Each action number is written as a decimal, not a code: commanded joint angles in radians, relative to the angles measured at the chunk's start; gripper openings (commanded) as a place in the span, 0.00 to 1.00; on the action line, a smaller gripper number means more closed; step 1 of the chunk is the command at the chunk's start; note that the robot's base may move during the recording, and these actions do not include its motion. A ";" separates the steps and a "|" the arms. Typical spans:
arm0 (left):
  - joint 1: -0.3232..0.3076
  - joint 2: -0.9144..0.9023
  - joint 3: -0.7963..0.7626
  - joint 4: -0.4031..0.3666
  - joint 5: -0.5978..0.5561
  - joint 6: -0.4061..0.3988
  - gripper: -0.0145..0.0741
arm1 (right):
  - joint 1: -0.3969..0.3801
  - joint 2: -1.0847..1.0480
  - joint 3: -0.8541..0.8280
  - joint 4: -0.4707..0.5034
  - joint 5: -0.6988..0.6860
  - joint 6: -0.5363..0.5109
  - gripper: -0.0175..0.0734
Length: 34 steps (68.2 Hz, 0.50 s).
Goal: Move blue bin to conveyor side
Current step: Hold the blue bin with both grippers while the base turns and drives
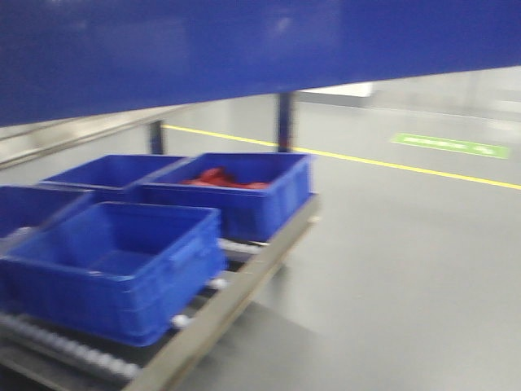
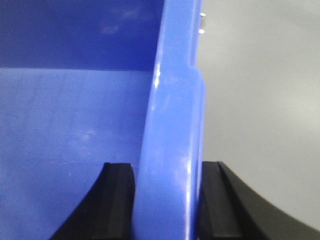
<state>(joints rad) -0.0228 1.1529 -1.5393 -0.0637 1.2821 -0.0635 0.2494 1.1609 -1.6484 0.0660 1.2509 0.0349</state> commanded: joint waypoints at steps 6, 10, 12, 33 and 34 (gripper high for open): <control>0.005 -0.020 -0.012 0.069 -0.061 0.011 0.14 | -0.008 -0.024 -0.016 -0.089 -0.086 -0.018 0.12; 0.005 -0.020 -0.012 0.069 -0.061 0.011 0.14 | -0.008 -0.024 -0.016 -0.089 -0.086 -0.018 0.12; 0.005 -0.020 -0.012 0.069 -0.061 0.011 0.14 | -0.008 -0.024 -0.016 -0.089 -0.086 -0.018 0.12; 0.005 -0.020 -0.012 0.069 -0.061 0.011 0.14 | -0.008 -0.024 -0.016 -0.089 -0.086 -0.018 0.12; 0.005 -0.020 -0.012 0.069 -0.061 0.011 0.14 | -0.008 -0.024 -0.016 -0.089 -0.086 -0.018 0.12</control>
<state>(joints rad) -0.0228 1.1529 -1.5393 -0.0637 1.2821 -0.0635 0.2494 1.1609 -1.6484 0.0660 1.2509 0.0349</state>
